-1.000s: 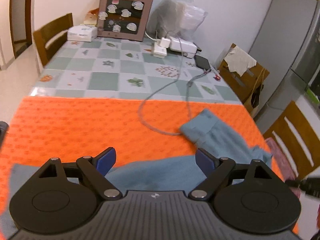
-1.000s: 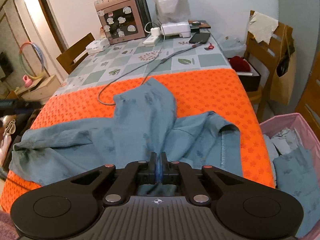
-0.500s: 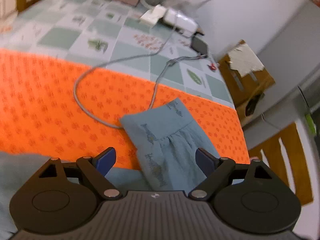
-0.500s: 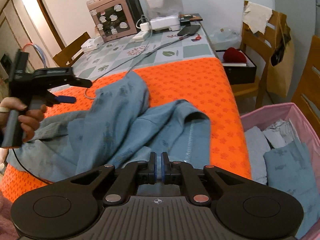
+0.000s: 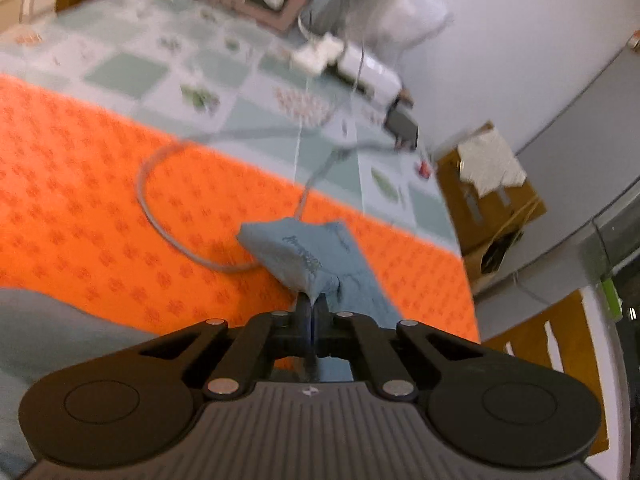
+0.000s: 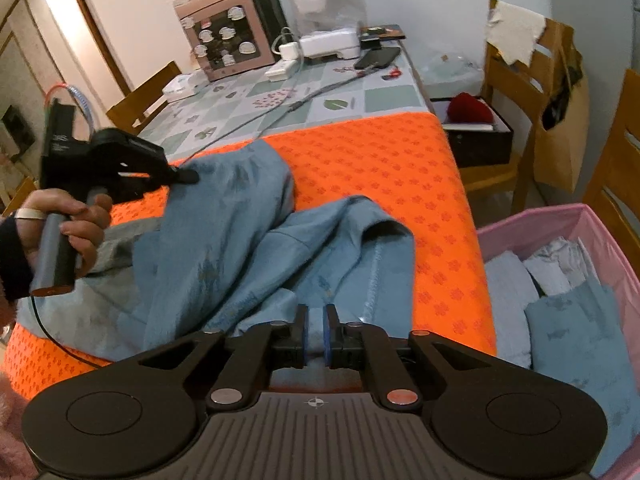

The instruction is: Fold clothes

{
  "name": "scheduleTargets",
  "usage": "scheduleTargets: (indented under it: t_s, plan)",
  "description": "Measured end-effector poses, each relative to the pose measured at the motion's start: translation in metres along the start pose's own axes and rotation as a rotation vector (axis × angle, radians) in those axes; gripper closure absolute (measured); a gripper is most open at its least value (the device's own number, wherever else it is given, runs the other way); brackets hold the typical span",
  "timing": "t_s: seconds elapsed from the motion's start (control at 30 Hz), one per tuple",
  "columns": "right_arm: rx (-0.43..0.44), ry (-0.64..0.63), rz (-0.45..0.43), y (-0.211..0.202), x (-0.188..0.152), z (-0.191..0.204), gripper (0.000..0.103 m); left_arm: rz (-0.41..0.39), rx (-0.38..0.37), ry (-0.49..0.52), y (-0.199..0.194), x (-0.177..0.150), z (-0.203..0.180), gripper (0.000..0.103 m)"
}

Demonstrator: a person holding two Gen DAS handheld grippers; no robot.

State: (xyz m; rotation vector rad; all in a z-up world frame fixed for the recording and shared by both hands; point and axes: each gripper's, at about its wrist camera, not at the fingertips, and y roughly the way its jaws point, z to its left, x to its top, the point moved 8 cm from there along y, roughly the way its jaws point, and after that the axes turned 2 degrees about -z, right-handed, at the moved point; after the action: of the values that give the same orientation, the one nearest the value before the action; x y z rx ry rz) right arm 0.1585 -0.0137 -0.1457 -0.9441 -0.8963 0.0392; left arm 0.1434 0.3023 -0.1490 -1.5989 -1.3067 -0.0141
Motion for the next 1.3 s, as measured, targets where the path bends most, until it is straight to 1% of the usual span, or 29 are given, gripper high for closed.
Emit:
scheduleTargets:
  t_s: [0.07, 0.2, 0.33, 0.47, 0.53, 0.63, 0.7, 0.77, 0.83, 0.93, 0.97, 1.03, 1.13, 1.17, 1.23, 1.3]
  plan:
    - [0.014, -0.022, -0.004, 0.004, 0.005, 0.006, 0.089, -0.044, 0.001, -0.008, -0.024, 0.01, 0.003, 0.102]
    - [0.049, -0.053, -0.007, 0.013, 0.017, 0.017, 0.089, -0.13, 0.026, -0.02, -0.079, 0.026, 0.015, 0.102]
    - [0.079, -0.094, -0.003, 0.024, 0.029, 0.03, 0.089, -0.214, 0.071, -0.079, -0.134, 0.031, 0.039, 0.102]
    - [0.117, -0.13, 0.012, 0.036, 0.039, 0.045, 0.089, -0.28, 0.131, -0.157, -0.184, 0.029, 0.071, 0.102]
    - [0.128, -0.151, 0.021, 0.041, 0.042, 0.052, 0.089, -0.303, 0.159, -0.195, -0.208, 0.021, 0.086, 0.102]
    - [0.154, -0.193, 0.036, 0.048, 0.045, 0.062, 0.087, -0.298, 0.214, -0.243, -0.235, 0.004, 0.105, 0.102]
    - [0.193, -0.241, 0.048, 0.051, 0.044, 0.072, 0.082, -0.296, 0.245, -0.281, -0.248, -0.009, 0.117, 0.102]
    - [0.253, -0.324, 0.063, 0.052, 0.042, 0.086, 0.07, -0.297, 0.269, -0.315, -0.259, -0.018, 0.125, 0.102]
    - [0.301, -0.432, 0.059, 0.051, 0.042, 0.101, 0.064, -0.303, 0.289, -0.341, -0.269, -0.026, 0.13, 0.102]
    - [0.365, -0.6, 0.047, 0.051, 0.045, 0.122, 0.06, -0.316, 0.316, -0.374, -0.285, -0.033, 0.13, 0.102]
    - [0.391, -0.66, 0.041, 0.051, 0.047, 0.13, 0.055, -0.32, 0.321, -0.382, -0.29, -0.035, 0.128, 0.102]
    - [0.446, -0.762, 0.031, 0.053, 0.05, 0.143, 0.048, -0.335, 0.329, -0.378, -0.301, -0.034, 0.12, 0.102]
    - [0.502, -0.919, 0.031, 0.06, 0.053, 0.156, 0.048, -0.357, 0.339, -0.358, -0.318, -0.032, 0.104, 0.102]
    - [0.503, -0.959, 0.03, 0.063, 0.054, 0.159, 0.048, -0.364, 0.344, -0.344, -0.322, -0.03, 0.097, 0.102]
    - [0.525, -1.017, 0.038, 0.068, 0.053, 0.162, 0.048, -0.374, 0.359, -0.32, -0.33, -0.026, 0.084, 0.102]
    - [0.553, -1.049, 0.059, 0.072, 0.052, 0.164, 0.049, -0.367, 0.363, -0.343, -0.337, -0.025, 0.074, 0.102]
